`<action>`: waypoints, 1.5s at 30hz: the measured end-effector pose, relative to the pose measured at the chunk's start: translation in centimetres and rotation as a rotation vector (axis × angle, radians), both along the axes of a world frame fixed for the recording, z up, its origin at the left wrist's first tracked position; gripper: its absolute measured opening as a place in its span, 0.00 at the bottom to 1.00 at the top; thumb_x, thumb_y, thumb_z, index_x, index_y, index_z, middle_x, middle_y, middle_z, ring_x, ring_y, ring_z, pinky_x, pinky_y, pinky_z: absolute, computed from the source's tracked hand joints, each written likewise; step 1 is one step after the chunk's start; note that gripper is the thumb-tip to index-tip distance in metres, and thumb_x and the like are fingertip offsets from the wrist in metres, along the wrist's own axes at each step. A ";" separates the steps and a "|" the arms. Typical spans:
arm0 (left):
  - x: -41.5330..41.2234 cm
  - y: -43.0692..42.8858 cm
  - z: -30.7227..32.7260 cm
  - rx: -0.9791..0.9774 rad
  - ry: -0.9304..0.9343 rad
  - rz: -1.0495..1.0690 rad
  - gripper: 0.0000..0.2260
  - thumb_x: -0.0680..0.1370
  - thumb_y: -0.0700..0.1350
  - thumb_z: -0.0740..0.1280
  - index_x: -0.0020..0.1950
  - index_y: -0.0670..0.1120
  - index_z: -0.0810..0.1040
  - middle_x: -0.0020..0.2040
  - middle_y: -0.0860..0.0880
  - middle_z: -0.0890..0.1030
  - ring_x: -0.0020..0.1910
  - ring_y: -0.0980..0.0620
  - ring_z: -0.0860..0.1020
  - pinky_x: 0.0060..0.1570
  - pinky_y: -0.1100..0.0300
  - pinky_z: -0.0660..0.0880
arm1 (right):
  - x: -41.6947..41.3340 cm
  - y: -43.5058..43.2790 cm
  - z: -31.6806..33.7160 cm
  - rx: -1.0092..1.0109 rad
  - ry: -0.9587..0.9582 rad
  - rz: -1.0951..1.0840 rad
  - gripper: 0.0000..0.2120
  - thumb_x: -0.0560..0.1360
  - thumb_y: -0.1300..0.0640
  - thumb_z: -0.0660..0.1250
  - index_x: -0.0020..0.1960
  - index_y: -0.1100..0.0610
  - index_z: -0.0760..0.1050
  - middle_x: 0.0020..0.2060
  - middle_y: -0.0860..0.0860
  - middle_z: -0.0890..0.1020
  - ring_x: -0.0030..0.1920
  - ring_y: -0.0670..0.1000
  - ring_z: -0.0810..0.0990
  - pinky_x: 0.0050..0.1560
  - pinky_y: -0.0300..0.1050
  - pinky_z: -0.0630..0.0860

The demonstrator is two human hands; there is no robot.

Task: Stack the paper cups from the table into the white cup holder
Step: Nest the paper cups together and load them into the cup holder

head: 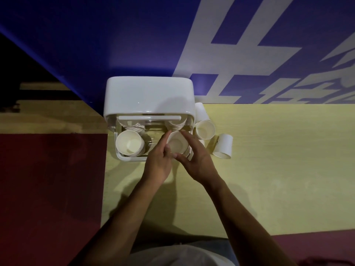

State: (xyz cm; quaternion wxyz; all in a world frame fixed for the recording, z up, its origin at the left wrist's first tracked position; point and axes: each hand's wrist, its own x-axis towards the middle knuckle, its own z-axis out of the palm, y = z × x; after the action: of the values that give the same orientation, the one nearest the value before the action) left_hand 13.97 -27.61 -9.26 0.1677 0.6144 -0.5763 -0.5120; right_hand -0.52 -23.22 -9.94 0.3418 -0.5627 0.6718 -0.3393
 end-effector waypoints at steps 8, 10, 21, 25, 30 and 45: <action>-0.1 1.1 -1.1 -0.065 -0.025 0.039 0.21 0.86 0.47 0.58 0.79 0.61 0.64 0.63 0.50 0.81 0.56 0.58 0.79 0.52 0.67 0.71 | -1.0 -0.7 -0.2 0.049 -0.023 0.102 0.34 0.77 0.48 0.73 0.78 0.56 0.66 0.74 0.49 0.72 0.74 0.41 0.68 0.73 0.36 0.65; -0.3 1.3 -0.5 -0.057 -0.003 0.056 0.22 0.86 0.47 0.59 0.80 0.59 0.64 0.63 0.53 0.80 0.55 0.68 0.78 0.51 0.73 0.70 | -1.2 -0.7 0.3 0.063 -0.023 0.120 0.34 0.77 0.48 0.73 0.79 0.54 0.65 0.75 0.48 0.71 0.74 0.39 0.66 0.72 0.32 0.62; -9.5 6.7 3.7 -0.407 -0.137 -0.261 0.21 0.79 0.54 0.67 0.71 0.50 0.72 0.66 0.51 0.77 0.62 0.51 0.77 0.53 0.54 0.78 | -8.1 8.8 1.1 0.145 -0.145 -0.579 0.07 0.81 0.58 0.68 0.55 0.51 0.83 0.52 0.45 0.85 0.49 0.40 0.82 0.44 0.29 0.75; -16.6 6.1 -0.1 -0.265 -0.350 -0.379 0.36 0.77 0.60 0.69 0.79 0.47 0.60 0.74 0.47 0.68 0.71 0.46 0.69 0.62 0.51 0.73 | -12.3 11.3 1.5 0.148 -0.147 -0.609 0.06 0.81 0.59 0.68 0.54 0.53 0.84 0.50 0.46 0.86 0.48 0.40 0.83 0.43 0.27 0.73; -22.3 5.3 -4.7 -0.111 -0.598 -0.374 0.43 0.75 0.61 0.73 0.79 0.44 0.55 0.76 0.43 0.64 0.71 0.42 0.69 0.66 0.50 0.70 | -17.6 13.9 1.5 0.193 -0.204 -0.621 0.06 0.81 0.56 0.68 0.53 0.49 0.84 0.49 0.44 0.86 0.49 0.43 0.84 0.42 0.31 0.76; -19.4 9.0 0.0 -0.195 -0.228 0.068 0.29 0.71 0.49 0.79 0.69 0.49 0.72 0.64 0.51 0.73 0.63 0.51 0.71 0.60 0.58 0.70 | -23.6 1.8 0.3 0.203 -0.100 -0.173 0.19 0.76 0.49 0.74 0.65 0.51 0.79 0.57 0.44 0.81 0.47 0.44 0.81 0.44 0.37 0.76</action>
State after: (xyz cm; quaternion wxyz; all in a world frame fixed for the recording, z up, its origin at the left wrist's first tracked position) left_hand -5.46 -18.65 -9.23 0.1775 0.6684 -0.6175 -0.3747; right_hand -24.16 -21.42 -9.65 0.3997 -0.4476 0.7307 -0.3256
